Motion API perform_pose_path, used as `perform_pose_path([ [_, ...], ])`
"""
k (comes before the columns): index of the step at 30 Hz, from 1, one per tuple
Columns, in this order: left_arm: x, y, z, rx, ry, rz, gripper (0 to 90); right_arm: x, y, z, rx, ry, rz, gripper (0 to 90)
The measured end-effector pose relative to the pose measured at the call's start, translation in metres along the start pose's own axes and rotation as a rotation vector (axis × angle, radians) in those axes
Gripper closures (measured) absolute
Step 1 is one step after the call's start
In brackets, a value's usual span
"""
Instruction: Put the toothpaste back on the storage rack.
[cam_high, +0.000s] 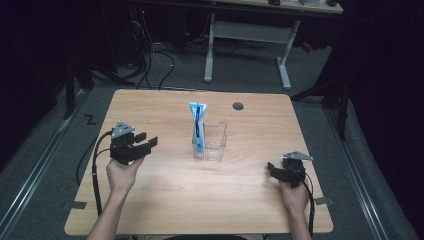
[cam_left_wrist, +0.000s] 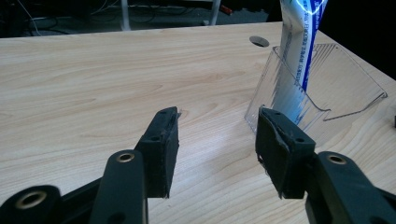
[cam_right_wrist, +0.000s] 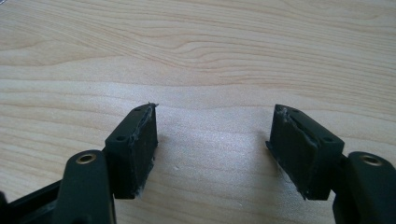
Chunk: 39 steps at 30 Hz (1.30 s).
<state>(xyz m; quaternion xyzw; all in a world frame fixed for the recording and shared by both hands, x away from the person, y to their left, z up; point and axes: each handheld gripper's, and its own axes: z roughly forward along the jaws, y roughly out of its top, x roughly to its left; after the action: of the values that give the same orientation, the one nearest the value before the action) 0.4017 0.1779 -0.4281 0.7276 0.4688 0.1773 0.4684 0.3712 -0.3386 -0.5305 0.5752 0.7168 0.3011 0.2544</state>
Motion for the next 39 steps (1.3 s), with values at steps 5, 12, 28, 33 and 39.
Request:
perform_pose_path([
  [5, 0.002, -0.003, -0.001, -0.002, -0.003, -0.012, 49.4, 0.000, 0.000, 0.000, 0.000, 0.000, 0.000, 32.4],
  [12, 0.003, -0.007, -0.002, 0.000, -0.006, -0.021, 49.3, 0.000, 0.000, 0.000, 0.000, 0.000, 0.000, 32.4],
  [28, 0.005, -0.018, 0.001, 0.019, -0.009, -0.037, 48.6, 0.000, 0.000, 0.000, 0.000, 0.000, 0.000, 32.4],
  [33, 0.006, -0.022, 0.003, 0.025, -0.008, -0.046, 48.6, 0.000, 0.000, 0.000, 0.000, 0.000, 0.000, 32.4],
  [39, 0.006, -0.028, 0.003, 0.027, -0.010, -0.055, 48.6, 0.000, 0.000, 0.000, 0.000, 0.000, 0.000, 32.4],
])
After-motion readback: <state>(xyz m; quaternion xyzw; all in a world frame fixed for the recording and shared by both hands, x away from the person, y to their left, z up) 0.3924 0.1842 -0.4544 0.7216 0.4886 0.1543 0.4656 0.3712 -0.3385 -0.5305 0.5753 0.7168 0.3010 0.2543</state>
